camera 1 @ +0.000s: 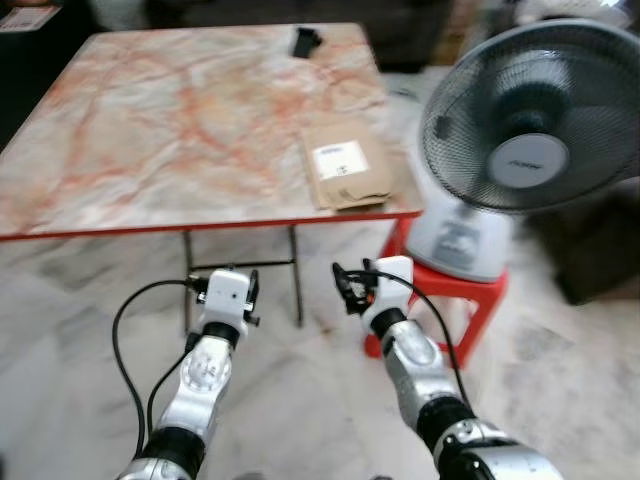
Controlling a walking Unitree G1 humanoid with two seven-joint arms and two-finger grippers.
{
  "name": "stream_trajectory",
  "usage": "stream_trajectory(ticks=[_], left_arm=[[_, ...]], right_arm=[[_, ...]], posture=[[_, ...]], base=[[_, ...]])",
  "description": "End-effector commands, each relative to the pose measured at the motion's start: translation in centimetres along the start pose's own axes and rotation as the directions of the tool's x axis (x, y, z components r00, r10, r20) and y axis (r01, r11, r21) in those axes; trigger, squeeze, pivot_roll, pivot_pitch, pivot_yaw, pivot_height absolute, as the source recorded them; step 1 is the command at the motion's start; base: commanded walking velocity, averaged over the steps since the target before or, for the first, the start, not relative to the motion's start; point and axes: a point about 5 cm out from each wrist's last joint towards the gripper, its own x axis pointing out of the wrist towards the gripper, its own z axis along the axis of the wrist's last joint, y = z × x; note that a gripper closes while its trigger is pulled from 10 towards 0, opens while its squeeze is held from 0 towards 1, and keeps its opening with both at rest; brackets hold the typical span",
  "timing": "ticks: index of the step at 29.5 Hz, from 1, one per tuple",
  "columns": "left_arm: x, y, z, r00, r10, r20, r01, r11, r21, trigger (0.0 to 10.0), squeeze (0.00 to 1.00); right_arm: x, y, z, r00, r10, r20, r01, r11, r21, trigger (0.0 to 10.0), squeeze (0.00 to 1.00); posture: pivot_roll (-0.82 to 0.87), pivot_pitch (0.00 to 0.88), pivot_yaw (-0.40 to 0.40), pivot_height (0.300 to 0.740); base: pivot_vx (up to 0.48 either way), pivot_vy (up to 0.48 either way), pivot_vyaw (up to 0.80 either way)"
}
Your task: Picking trash to rubbish bin
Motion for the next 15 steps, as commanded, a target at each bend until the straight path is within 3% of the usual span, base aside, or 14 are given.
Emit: stream_trajectory(ticks=[1, 8, 15], left_arm=[[-0.1, 0.3, 0.0, 1.000, 0.004, -0.007, -0.004, 1.000, 0.005, 10.0, 0.00], [0.9, 0.4, 1.9, 0.998, 0.021, 0.061, -0.020, 1.000, -0.013, 10.0, 0.00], [2.8, 1.3, 5.1, 0.985, 0.069, 0.155, -0.066, 0.997, -0.026, 10.0, 0.00]], right_arm=[[0.2, 0.9, 0.1, 1.000, 0.022, 0.011, -0.022, 1.000, 0.012, 10.0, 0.00], [0.8, 1.0, 1.4, 0.997, 0.031, 0.067, -0.032, 0.999, 0.008, 10.0, 0.00], [1.8, 1.2, 4.4, 0.982, 0.051, 0.182, -0.044, 0.998, -0.045, 10.0, 0.00]], posture=[[0.10, 0.144, -0.003, 0.740], [0.09, 0.145, -0.002, 0.740], [0.09, 0.146, -0.001, 0.740]], base=[[0.000, 0.000, 0.00], [0.000, 0.000, 0.00], [0.000, 0.000, 0.00]])
